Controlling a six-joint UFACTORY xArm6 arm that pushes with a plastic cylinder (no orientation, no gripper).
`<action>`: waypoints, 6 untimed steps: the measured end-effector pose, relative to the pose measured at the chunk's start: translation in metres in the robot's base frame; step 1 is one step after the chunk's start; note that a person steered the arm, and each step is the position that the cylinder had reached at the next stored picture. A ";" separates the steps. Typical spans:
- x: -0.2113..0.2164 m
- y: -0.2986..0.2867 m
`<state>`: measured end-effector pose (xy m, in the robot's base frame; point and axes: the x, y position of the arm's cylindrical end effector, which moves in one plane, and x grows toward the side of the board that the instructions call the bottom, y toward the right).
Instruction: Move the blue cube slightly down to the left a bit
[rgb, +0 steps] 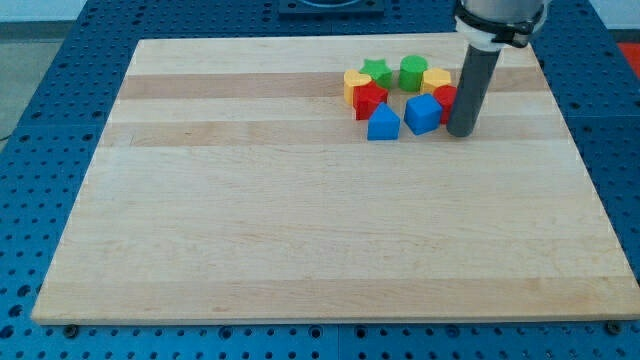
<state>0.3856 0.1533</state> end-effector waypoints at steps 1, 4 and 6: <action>-0.006 -0.015; -0.027 -0.054; -0.028 -0.051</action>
<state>0.3580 0.1018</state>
